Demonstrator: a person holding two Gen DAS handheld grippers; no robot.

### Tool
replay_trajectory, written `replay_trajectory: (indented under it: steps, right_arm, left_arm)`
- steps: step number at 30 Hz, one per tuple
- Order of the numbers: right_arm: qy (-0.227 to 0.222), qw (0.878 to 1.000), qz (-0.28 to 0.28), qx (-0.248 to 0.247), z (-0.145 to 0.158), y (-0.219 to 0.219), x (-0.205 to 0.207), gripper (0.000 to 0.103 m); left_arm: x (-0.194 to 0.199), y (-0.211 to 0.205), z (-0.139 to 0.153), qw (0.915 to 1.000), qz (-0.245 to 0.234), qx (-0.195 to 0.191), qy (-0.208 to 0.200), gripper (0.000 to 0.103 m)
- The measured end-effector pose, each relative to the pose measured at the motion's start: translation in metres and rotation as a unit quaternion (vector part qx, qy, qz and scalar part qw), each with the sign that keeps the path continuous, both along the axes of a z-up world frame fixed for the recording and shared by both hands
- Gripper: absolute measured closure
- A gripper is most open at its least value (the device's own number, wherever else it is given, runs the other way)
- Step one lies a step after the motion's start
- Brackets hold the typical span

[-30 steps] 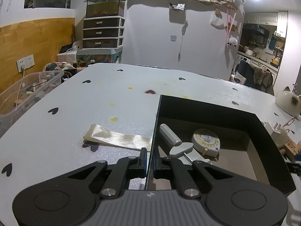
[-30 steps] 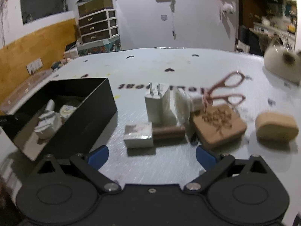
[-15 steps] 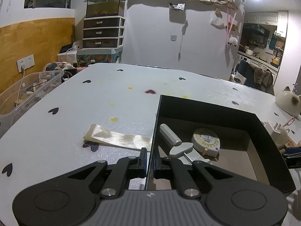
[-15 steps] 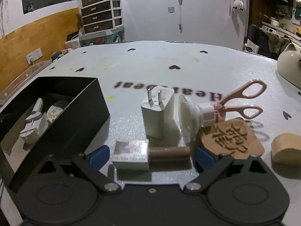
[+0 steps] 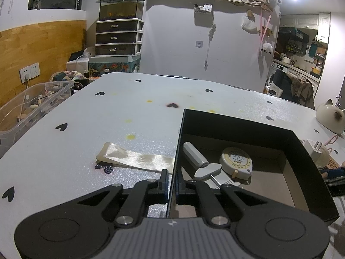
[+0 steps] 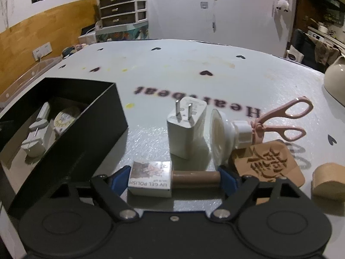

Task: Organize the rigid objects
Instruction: 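Carry the polish box and stick into the black box and release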

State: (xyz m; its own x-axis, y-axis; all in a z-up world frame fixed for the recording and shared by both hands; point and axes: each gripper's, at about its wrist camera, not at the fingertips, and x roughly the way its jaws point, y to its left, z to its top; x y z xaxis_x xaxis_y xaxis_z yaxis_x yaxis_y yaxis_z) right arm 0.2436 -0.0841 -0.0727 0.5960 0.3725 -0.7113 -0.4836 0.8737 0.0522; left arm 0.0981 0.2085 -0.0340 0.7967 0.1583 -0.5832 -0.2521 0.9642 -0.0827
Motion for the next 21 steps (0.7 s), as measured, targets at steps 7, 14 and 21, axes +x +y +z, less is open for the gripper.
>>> replay_trajectory:
  steps: [7, 14, 21]
  right_arm:
    - [0.0, 0.998, 0.067, 0.004, 0.02, -0.001, -0.024, 0.017]
    - [-0.028, 0.986, 0.162, 0.023, 0.071, 0.013, -0.038, 0.017]
    - [-0.056, 0.965, 0.254, -0.01, 0.1, 0.066, -0.027, 0.017]
  left_arm:
    - [0.0, 0.0, 0.0, 1.0, 0.0, 0.001, 0.0, 0.097]
    - [0.0, 0.0, 0.0, 1.0, 0.0, 0.0, 0.0, 0.097]
    - [-0.001, 0.0, 0.001, 1.0, -0.001, 0.001, -0.004, 0.097]
